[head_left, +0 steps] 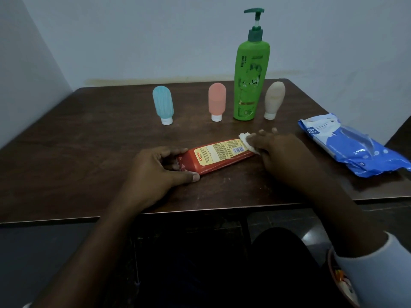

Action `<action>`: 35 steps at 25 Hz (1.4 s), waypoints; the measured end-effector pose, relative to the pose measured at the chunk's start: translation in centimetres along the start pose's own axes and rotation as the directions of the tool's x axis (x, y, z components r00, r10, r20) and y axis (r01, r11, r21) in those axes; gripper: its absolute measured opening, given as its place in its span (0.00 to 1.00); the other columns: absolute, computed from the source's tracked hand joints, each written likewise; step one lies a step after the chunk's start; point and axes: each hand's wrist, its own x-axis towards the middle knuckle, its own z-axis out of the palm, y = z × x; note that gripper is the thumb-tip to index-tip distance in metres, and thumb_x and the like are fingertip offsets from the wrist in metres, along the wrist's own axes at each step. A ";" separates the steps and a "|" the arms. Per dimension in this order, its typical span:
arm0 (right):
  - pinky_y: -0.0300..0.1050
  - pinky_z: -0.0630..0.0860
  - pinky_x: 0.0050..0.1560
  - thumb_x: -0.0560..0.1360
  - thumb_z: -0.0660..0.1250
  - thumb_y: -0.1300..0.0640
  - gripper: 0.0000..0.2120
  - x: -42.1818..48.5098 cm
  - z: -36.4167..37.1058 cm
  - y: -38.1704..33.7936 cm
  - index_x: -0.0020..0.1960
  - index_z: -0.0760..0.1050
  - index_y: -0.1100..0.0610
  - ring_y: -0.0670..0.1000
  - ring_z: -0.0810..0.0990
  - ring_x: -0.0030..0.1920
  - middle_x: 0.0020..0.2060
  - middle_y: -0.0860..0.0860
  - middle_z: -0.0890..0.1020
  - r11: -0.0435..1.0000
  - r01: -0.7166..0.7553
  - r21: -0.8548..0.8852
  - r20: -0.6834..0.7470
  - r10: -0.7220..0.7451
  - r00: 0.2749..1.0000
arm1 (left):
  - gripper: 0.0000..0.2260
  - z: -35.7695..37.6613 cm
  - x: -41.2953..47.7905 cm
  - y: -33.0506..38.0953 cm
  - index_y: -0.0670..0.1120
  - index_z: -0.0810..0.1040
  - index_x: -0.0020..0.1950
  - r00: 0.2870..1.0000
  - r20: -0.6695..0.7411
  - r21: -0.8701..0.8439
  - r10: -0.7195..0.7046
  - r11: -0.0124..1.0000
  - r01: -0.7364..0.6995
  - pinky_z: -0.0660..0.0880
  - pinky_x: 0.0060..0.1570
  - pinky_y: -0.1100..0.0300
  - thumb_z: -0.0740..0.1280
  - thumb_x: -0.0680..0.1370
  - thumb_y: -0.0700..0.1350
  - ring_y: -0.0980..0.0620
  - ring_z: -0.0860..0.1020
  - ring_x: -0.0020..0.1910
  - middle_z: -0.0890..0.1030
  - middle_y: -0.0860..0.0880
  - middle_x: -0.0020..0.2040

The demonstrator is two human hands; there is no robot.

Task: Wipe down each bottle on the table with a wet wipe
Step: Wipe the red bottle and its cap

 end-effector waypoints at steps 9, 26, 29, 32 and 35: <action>0.51 0.65 0.74 0.77 0.64 0.64 0.26 0.5 -0.3 -0.3 0.73 0.68 0.48 0.54 0.69 0.72 0.72 0.51 0.72 0.993 0.100 0.062 -0.017 -0.099 0.995 | 0.25 -0.1 0.2 0.5 0.50 0.87 0.58 0.994 0.008 -0.193 -0.112 0.975 0.111 0.84 0.55 0.47 0.84 0.63 0.52 0.48 0.87 0.48 0.88 0.47 0.45; 0.51 0.54 0.76 0.79 0.62 0.62 0.31 0.0 -0.9 -3.4 0.78 0.56 0.48 0.55 0.50 0.79 0.79 0.52 0.55 0.998 -0.035 -0.056 0.115 0.041 0.993 | 0.28 -0.2 0.2 0.1 0.52 0.87 0.59 0.998 0.013 -0.144 -0.054 0.988 0.055 0.83 0.51 0.52 0.85 0.61 0.55 0.51 0.85 0.42 0.86 0.52 0.39; 0.42 0.47 0.74 0.79 0.61 0.63 0.30 -1.6 -0.1 -8.2 0.78 0.56 0.54 0.55 0.52 0.79 0.78 0.55 0.56 0.974 0.223 -0.029 0.061 -0.221 0.973 | 0.25 -0.4 0.2 0.2 0.51 0.87 0.58 0.999 0.002 -0.148 -0.037 0.988 0.037 0.83 0.52 0.53 0.85 0.62 0.50 0.45 0.86 0.47 0.88 0.48 0.43; 0.46 0.55 0.74 0.76 0.65 0.64 0.30 -1.3 0.1 -8.1 0.76 0.63 0.52 0.55 0.58 0.77 0.77 0.54 0.62 0.978 0.209 0.007 0.012 -0.209 0.978 | 0.23 -0.5 -0.1 0.4 0.52 0.87 0.57 0.999 0.020 -0.162 -0.025 0.986 0.028 0.83 0.50 0.56 0.85 0.63 0.48 0.48 0.86 0.46 0.88 0.47 0.46; 0.51 0.56 0.75 0.77 0.65 0.60 0.32 -0.1 -1.1 -4.2 0.78 0.57 0.50 0.55 0.53 0.78 0.78 0.54 0.58 0.994 -0.100 -0.040 0.157 0.106 0.982 | 0.26 -0.6 -0.1 0.6 0.53 0.85 0.61 0.998 0.046 -0.113 -0.041 0.992 0.046 0.84 0.50 0.55 0.85 0.64 0.52 0.52 0.85 0.49 0.88 0.52 0.47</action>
